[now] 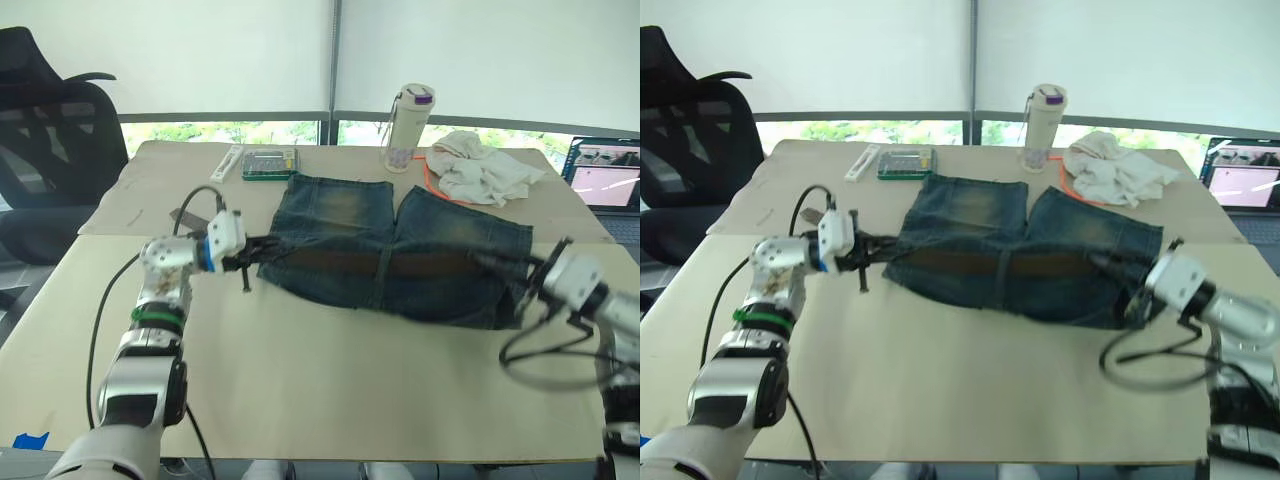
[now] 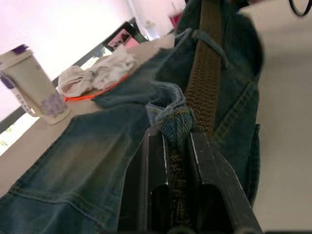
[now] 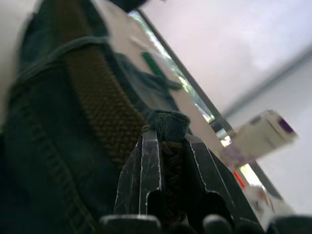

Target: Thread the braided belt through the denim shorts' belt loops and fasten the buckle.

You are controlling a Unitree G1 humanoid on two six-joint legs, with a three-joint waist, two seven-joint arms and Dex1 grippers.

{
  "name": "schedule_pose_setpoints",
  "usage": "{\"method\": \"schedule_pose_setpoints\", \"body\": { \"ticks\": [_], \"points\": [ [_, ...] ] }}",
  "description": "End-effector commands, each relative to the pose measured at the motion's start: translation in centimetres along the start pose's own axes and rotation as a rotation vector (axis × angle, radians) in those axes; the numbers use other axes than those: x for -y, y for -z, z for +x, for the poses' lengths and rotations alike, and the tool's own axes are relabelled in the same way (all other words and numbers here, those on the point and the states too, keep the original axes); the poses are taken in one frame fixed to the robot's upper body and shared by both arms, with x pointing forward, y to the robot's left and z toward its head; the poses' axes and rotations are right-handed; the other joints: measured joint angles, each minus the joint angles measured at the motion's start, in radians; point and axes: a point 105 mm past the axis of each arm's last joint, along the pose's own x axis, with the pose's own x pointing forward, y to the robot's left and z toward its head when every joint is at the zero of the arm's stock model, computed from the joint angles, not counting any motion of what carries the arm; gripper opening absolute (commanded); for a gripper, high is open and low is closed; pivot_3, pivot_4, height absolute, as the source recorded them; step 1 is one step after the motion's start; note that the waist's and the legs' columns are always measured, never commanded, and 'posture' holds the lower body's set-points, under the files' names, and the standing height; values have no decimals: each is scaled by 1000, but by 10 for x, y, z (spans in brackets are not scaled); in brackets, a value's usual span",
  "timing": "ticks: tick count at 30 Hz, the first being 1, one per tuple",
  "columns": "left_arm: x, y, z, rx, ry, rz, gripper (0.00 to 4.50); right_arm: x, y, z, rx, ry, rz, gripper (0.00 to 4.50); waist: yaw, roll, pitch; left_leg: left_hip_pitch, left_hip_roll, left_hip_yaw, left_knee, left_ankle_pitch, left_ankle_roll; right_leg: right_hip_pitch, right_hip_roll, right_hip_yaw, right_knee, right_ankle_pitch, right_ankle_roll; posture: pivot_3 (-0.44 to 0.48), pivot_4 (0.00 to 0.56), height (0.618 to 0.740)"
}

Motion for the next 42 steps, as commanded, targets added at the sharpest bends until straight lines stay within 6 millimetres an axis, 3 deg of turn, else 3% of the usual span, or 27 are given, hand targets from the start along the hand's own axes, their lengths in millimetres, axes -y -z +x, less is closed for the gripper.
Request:
{"method": "schedule_pose_setpoints", "body": {
  "ticks": [1,2,4,6,9,11,13,15,17,19,23,26,27,30,34,38,42],
  "points": [
    [54,-10,-27,-36,257,68,0,-34,-15,-37,15,-143,-159,149,-4,1,0,7,1,0,-1,0,0,7,1,0,0,0,0,0,150,740],
    [67,-9,-34,-61,323,54,0,-45,-16,-45,10,-187,-166,149,-4,1,1,13,3,0,-4,-1,1,13,1,1,-2,0,0,0,150,740],
    [81,-9,-44,-90,394,-11,975,-66,-19,-61,10,-282,-179,149,-2,1,1,24,3,1,-11,-2,2,24,-1,1,-9,0,0,0,150,740],
    [92,-5,-55,-139,451,-81,1626,-78,-21,-74,1,-331,-178,149,5,1,2,32,3,1,-12,-3,3,33,-4,1,-17,0,-1,0,150,740],
    [99,3,-67,-201,486,-175,2595,-80,-14,-86,-61,-312,-76,149,9,1,2,49,3,1,-17,-3,4,50,-9,0,-24,-1,-2,0,150,740],
    [91,2,-67,-187,442,-249,3258,-73,-4,-85,-118,-268,74,1180,11,1,2,55,3,1,-19,-4,5,57,-17,-2,-25,-3,-3,0,150,740],
    [79,0,-66,-166,388,-347,3909,-74,6,-83,-236,-308,468,1802,14,1,2,53,3,1,-18,-4,5,55,-19,-3,-25,-3,-3,0,150,740],
    [71,-3,-65,-154,369,-389,4500,-84,-10,-82,-269,-429,738,2510,23,4,1,46,3,1,-16,-4,5,47,-21,-4,-20,-3,-4,0,150,740],
    [66,-6,-63,-139,358,-409,4500,-78,-27,-80,-251,-452,940,3153,28,4,1,39,4,-1,-15,-4,5,42,-19,-6,-19,-3,-4,0,150,740],
    [62,-7,-61,-127,347,-419,4500,-67,-33,-84,-246,-438,1034,3821,29,4,1,37,6,-3,-15,-4,5,42,-16,-10,-21,-3,-5,0,150,740],
    [46,-19,-58,-70,303,-453,4500,-51,-31,-110,-343,-489,1064,3821,32,3,1,35,2,-3,-15,-4,5,42,-12,-11,-23,-3,-4,0,150,740],
    [37,-29,-54,-46,298,-439,4500,-39,-30,-114,-376,-481,1072,3821,34,2,2,34,1,-3,-12,-4,5,41,-11,-12,-24,-3,-2,0,150,740],
    [33,-34,-51,-22,291,-439,4500,-35,-29,-112,-377,-475,1061,3821,36,2,2,33,1,-3,-12,-4,5,41,-11,-13,-24,-3,-2,0,150,740],
    [15,-61,-31,86,253,-485,4500,-21,-30,-71,-309,-401,970,3821,37,2,2,33,1,-3,-11,-4,5,41,-9,-12,-23,-3,-1,0,150,740],
    [21,-75,-15,82,262,-513,4500,-43,-44,-22,-263,-433,944,3821,34,1,2,28,2,-5,-11,-4,5,36,-4,-12,-21,-3,-1,0,150,740],
    [28,-89,-9,85,278,-529,4500,-71,-39,-12,-346,-519,845,3821,40,3,2,15,1,-5,-7,-3,3,20,-3,-10,-15,-3,-1,0,150,740],
    [41,-102,-9,75,357,-542,4500,-94,-24,-13,-497,-555,800,3821,46,2,2,12,1,-5,1,-4,5,22,-3,-11,-16,-2,-1,0,150,740]
  ]
}}
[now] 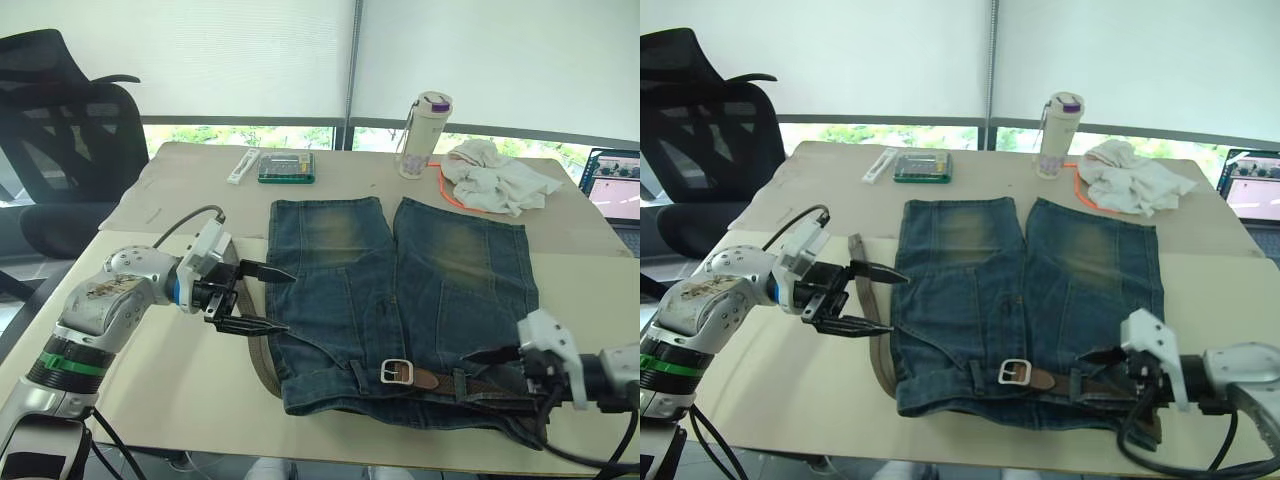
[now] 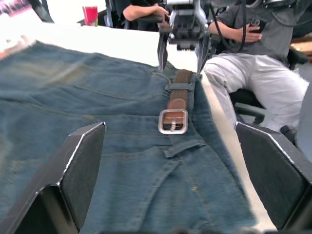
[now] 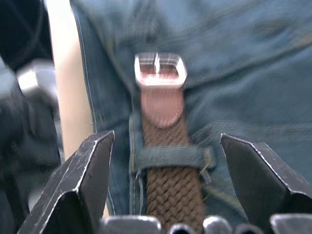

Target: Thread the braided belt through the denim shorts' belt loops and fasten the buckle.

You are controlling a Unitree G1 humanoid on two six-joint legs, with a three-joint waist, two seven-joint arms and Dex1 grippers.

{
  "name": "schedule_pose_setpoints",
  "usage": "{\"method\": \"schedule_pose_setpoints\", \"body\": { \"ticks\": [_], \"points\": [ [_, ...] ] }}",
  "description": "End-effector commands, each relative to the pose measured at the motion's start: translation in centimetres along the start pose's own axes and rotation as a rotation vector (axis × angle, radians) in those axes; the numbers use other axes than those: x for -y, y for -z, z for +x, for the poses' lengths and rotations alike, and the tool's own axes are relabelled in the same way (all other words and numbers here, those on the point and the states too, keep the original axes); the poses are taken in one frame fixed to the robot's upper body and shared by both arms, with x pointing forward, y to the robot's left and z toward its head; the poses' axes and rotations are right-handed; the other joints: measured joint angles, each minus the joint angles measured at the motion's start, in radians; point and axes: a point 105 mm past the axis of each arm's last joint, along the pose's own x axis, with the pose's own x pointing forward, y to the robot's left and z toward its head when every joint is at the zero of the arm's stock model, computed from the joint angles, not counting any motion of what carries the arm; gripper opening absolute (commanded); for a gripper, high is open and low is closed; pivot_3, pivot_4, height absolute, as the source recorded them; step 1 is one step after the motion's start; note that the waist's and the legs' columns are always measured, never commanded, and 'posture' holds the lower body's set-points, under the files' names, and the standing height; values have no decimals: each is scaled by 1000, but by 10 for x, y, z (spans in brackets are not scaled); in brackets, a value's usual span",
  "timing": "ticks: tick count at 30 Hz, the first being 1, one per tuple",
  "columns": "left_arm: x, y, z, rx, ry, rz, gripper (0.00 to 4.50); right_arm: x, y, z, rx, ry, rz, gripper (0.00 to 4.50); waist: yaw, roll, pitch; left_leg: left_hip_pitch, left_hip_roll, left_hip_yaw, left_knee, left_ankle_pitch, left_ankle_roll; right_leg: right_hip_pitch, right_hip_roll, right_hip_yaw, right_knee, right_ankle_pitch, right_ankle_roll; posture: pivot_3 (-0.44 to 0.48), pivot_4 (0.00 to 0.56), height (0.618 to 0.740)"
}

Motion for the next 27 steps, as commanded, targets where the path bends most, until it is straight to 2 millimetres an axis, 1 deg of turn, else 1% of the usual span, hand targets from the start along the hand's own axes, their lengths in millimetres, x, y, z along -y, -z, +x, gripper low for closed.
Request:
{"method": "schedule_pose_setpoints", "body": {
  "ticks": [1,2,3,4,5,8,11,14,16,18,21,25,27],
  "points": [
    [19,-12,1,-48,74,33,4500,-2,20,8,-164,18,-34,3821,2,0,0,1,0,0,1,0,1,2,0,0,-1,0,0,0,150,740],
    [22,-12,0,-69,91,31,4500,-3,28,9,-214,11,-38,3821,4,0,0,2,0,0,1,-1,1,3,0,0,-2,0,1,0,150,740],
    [22,-12,-1,-87,90,41,4500,1,35,10,-260,39,-47,3821,5,0,0,3,-1,0,1,-1,1,4,0,0,-2,0,1,0,150,740],
    [21,-14,-2,-92,82,53,4500,4,38,11,-273,62,-45,3821,6,0,0,4,0,0,1,-1,1,5,0,0,-2,0,1,0,150,740],
    [19,-16,-3,-94,73,63,4500,7,39,14,-267,93,-36,3579,5,-1,0,5,0,0,1,-1,1,5,1,0,-2,0,1,0,150,740],
    [15,-18,-5,-102,55,92,4500,13,39,21,-256,144,-21,2642,5,-7,-1,6,1,0,1,0,1,6,3,0,-2,1,0,0,150,740],
    [8,-21,-9,-102,13,118,4500,21,38,27,-252,213,-16,1686,-8,-17,-5,7,4,0,0,0,0,7,5,0,-2,1,-1,0,150,740],
    [2,-22,-12,-106,-15,128,4500,27,38,31,-252,258,-2,558,-17,-20,-6,9,6,0,0,0,0,8,6,0,-1,2,-3,0,150,740],
    [0,-22,-13,-113,-21,137,4500,34,36,33,-246,307,6,38,-18,-20,-6,10,6,0,0,0,-1,8,7,1,-1,2,-3,0,150,740],
    [-2,-26,-13,-99,-27,147,4500,50,34,36,-241,403,20,14,-18,-20,-6,9,6,0,0,0,-1,8,6,1,-1,2,-3,0,150,740],
    [-8,-29,-13,-96,-40,171,4500,88,33,36,-238,581,69,14,-23,-22,-6,10,6,1,0,1,-1,8,7,1,-1,4,-4,0,150,740],
    [-17,-32,-17,-95,-72,197,4500,133,27,35,-221,747,142,14,-19,-21,-6,10,4,1,0,1,-2,7,6,3,-1,4,-4,0,150,740],
    [-22,-34,-20,-99,-87,209,4500,151,21,40,-196,793,184,14,-17,-21,-5,9,3,1,0,1,-2,6,6,3,0,4,-4,0,150,740]
  ]
}}
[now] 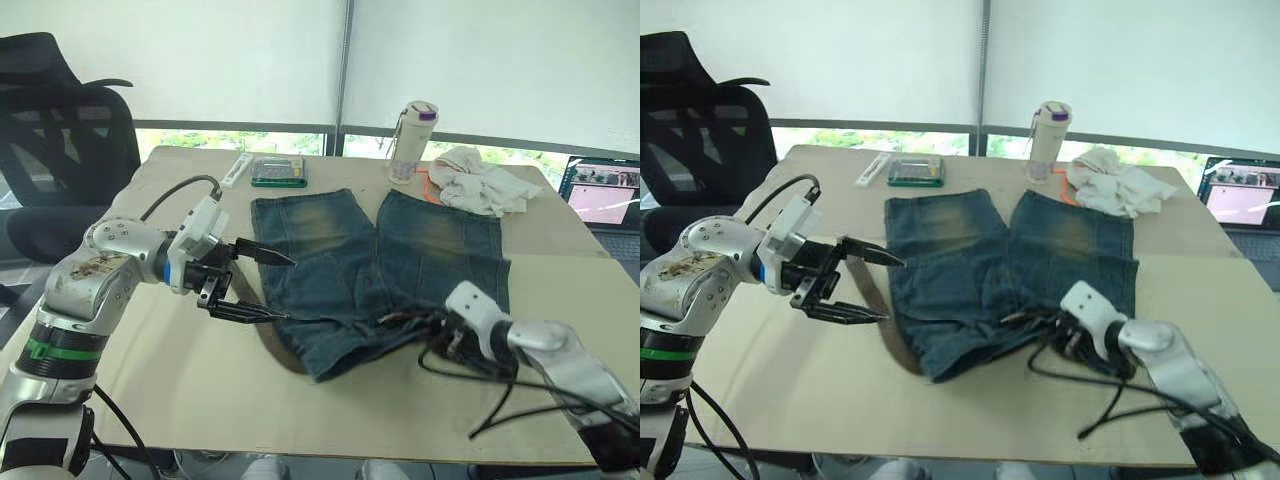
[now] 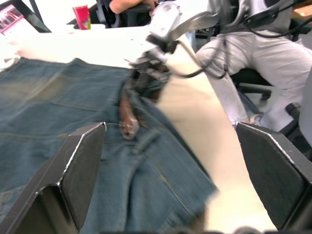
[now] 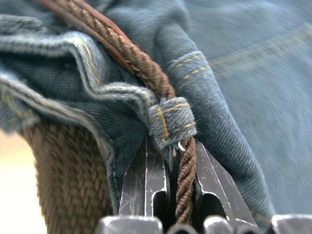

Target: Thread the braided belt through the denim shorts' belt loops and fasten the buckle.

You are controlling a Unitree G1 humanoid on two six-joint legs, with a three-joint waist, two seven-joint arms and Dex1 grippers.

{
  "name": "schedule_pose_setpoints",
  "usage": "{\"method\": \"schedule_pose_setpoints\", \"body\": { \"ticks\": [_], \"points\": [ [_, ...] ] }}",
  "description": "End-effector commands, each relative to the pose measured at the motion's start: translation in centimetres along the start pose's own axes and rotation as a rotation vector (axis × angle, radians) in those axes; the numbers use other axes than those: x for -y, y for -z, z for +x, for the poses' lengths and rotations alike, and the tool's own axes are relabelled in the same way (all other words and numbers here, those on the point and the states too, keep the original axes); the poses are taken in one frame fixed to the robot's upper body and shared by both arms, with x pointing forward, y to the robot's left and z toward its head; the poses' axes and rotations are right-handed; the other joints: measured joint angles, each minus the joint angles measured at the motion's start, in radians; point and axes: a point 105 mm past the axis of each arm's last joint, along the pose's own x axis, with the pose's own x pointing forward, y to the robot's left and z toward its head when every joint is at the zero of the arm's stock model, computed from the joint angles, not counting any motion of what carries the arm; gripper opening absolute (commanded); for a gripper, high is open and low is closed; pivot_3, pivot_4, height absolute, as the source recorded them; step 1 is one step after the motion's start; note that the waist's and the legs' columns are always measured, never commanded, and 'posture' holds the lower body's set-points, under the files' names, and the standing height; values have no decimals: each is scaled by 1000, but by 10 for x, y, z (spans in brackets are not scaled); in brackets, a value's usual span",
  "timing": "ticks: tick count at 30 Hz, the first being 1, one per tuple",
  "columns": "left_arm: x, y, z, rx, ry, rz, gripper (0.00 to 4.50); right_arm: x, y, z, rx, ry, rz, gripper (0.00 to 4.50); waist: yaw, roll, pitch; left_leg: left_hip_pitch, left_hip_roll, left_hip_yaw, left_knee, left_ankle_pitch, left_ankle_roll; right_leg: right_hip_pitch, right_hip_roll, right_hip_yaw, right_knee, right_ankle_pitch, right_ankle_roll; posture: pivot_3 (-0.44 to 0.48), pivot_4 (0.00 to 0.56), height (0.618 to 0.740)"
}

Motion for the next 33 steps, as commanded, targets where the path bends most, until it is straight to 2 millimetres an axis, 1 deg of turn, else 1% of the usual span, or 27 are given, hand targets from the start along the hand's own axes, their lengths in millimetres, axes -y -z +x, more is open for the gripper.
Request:
{"method": "schedule_pose_setpoints", "body": {
  "ticks": [1,4,6,7,9,12,15,18,20,21,22,24,26,27,28,30,31,33],
  "points": [
    [-8,-12,-8,-5,-32,74,4500,24,16,16,-96,122,91,14,2,0,0,0,0,0,0,0,0,0,0,0,0,0,0,0,150,740],
    [-17,-15,-12,0,-71,94,4500,34,2,31,-64,171,143,14,-1,0,0,-1,-1,0,0,0,0,0,0,0,0,0,0,0,150,740],
    [-25,-19,-16,11,-115,103,4500,36,-10,40,-39,164,176,14,-3,0,0,-1,-1,0,0,0,0,-1,0,0,0,0,0,0,150,740],
    [-29,-20,-18,10,-134,111,4500,38,-13,43,-34,164,176,14,-4,0,0,-1,-1,0,0,0,0,-1,0,0,0,0,0,0,150,740],
    [-33,-20,-21,2,-163,114,4500,42,-12,45,-41,174,165,14,-7,0,0,-1,-1,0,0,0,0,-1,0,0,0,0,0,0,150,740],
    [-38,-18,-26,-10,-211,118,4500,47,-7,42,-40,183,185,14,-8,0,0,-1,-1,0,-1,0,0,-2,0,0,1,0,0,0,150,740],
    [-37,-19,-27,9,-219,111,4500,44,-7,35,-17,147,204,14,-4,1,0,-2,-1,0,-1,0,0,-2,-1,0,1,0,0,0,150,740],
    [-37,-19,-27,21,-234,106,4500,39,-16,20,58,98,112,14,6,3,2,-3,-1,-1,-1,0,0,-2,-2,-1,1,0,1,0,150,740],
    [-36,-18,-27,28,-239,96,4500,39,-22,11,100,94,84,1025,7,3,2,-5,-2,-1,-1,0,0,-3,-2,-2,0,0,1,0,150,740],
    [-35,-17,-27,26,-243,91,4500,36,-26,6,131,64,83,1244,4,3,2,-6,-1,-1,-1,0,1,-4,-2,-1,0,0,1,0,150,740],
    [-35,-15,-27,26,-247,83,4500,34,-26,0,139,42,92,1651,3,4,3,-6,-1,-1,-1,0,1,-5,-2,-1,1,0,1,0,150,740],
    [-30,-10,-29,25,-257,54,4500,30,-32,-26,190,-29,112,2294,1,8,5,-8,-1,-1,-1,0,1,-6,-2,-1,1,0,1,0,150,740],
    [-26,-7,-30,25,-265,27,4500,24,-35,-45,220,-105,116,3091,1,13,7,-10,-1,-1,-1,0,1,-8,-2,-1,1,0,1,0,150,740],
    [-24,-6,-30,24,-267,19,4500,20,-35,-51,223,-135,119,3351,1,14,8,-10,-1,-1,-1,0,1,-9,-2,-1,1,0,1,0,150,740],
    [-23,-4,-31,19,-270,16,4500,17,-32,-55,205,-164,127,3708,1,14,8,-13,-1,-1,-1,0,1,-12,-2,-1,1,0,1,0,150,740],
    [-22,1,-34,19,-315,-11,4500,4,-26,-75,206,-265,115,4409,1,14,8,-14,0,-1,-1,0,1,-13,-1,-1,2,0,1,0,150,740],
    [-21,3,-35,19,-331,-22,4500,1,-25,-82,211,-288,111,4464,1,14,8,-14,0,-1,-1,0,1,-13,-2,-1,2,0,1,0,150,740],
    [-20,11,-37,19,-374,-61,4500,-1,-31,-91,272,-304,119,4464,0,14,8,-14,0,-1,-1,0,1,-13,-1,-1,2,0,1,0,150,740]
  ]
}}
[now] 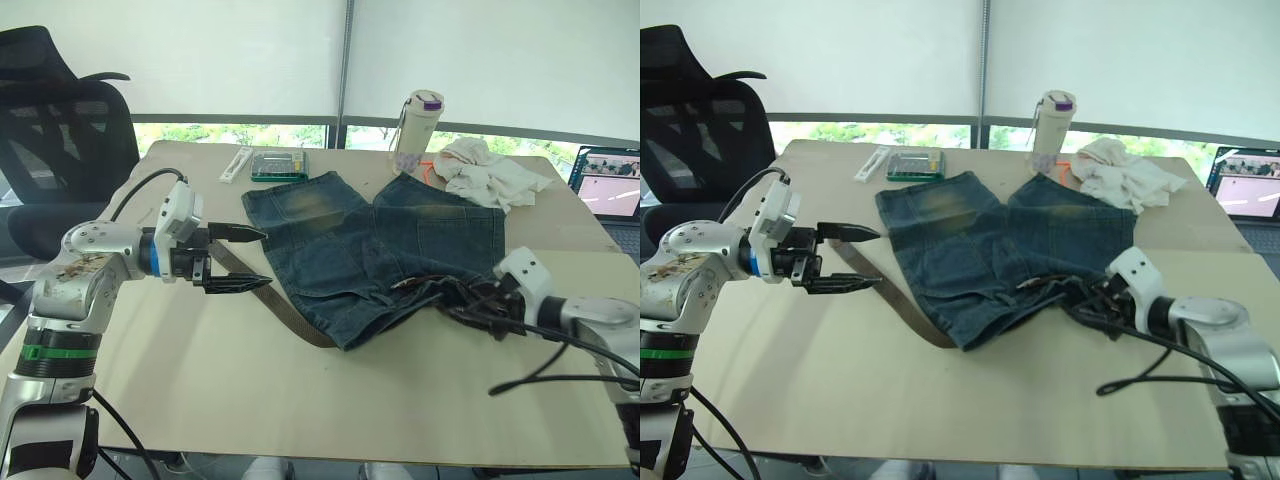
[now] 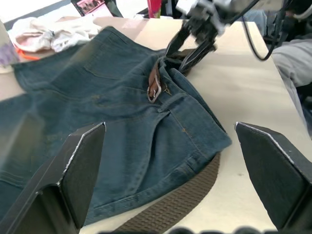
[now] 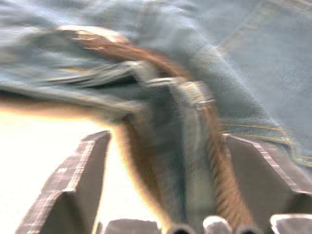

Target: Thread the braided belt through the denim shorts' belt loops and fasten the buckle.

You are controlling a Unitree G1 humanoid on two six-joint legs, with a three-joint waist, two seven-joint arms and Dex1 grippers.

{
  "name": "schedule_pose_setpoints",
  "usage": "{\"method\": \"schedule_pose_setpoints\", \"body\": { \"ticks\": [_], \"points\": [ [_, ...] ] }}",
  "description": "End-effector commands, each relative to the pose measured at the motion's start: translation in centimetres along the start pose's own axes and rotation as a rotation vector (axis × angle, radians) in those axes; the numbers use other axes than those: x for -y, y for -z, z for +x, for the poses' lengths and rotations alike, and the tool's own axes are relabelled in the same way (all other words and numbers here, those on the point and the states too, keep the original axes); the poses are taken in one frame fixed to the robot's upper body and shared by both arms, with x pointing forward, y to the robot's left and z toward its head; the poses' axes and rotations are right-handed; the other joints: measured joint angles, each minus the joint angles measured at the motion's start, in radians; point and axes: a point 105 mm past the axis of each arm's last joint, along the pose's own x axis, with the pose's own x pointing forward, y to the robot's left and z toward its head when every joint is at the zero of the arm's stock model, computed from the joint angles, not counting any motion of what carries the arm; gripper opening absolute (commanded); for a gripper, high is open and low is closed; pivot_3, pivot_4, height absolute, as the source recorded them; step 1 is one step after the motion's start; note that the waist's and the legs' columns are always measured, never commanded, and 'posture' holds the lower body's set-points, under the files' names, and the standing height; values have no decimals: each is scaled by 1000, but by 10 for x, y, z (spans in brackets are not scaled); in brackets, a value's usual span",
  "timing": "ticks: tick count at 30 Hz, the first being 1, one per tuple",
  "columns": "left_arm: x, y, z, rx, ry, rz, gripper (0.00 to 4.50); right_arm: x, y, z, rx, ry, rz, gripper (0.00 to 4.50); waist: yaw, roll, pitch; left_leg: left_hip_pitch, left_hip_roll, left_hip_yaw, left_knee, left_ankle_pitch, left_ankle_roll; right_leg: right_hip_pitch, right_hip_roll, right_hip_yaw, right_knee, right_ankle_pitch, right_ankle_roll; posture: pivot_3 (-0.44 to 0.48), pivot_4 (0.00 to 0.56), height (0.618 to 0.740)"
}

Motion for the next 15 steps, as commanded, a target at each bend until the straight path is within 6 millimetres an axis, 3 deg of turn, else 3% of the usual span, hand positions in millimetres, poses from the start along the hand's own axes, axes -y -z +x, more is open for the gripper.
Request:
{"method": "schedule_pose_setpoints", "body": {
  "ticks": [1,5,9,15],
  "points": [
    [-2,6,-8,-4,-122,-41,4500,-13,-29,-18,173,-65,-28,4464,-4,0,0,0,0,0,0,0,0,0,0,0,0,0,0,0,150,740],
    [-13,37,-10,-57,-360,-116,4500,-30,-48,-23,326,-124,-40,4464,-1,0,0,1,1,0,0,0,0,0,0,3,0,0,0,0,150,740],
    [-35,72,-2,-56,-819,-302,4500,-61,-75,-22,492,-261,-13,4464,15,0,0,1,0,0,0,0,0,1,-2,2,0,1,1,0,150,740],
    [-56,94,12,-155,-1136,-475,4500,-67,-85,-10,526,-286,-22,4464,33,-1,0,0,-3,-1,2,0,0,0,-3,3,0,2,4,0,150,740]
  ]
}}
